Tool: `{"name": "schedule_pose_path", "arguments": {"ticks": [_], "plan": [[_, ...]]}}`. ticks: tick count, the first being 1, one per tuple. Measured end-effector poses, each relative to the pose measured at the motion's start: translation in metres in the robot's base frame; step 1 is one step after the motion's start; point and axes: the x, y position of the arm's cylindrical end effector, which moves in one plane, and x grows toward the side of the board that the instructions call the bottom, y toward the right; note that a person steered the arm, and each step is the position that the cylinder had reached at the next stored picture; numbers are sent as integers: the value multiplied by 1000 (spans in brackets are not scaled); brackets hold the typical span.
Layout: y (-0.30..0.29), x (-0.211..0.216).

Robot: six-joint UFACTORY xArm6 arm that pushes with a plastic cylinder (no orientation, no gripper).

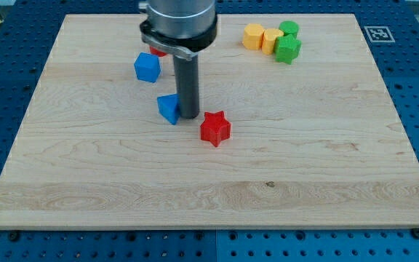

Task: Move blue cube slightly right

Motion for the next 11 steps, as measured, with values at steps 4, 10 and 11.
{"name": "schedule_pose_path", "arguments": {"ticks": [4, 10, 11], "plan": [[-71, -61], [-118, -96], [-117, -95]]}}
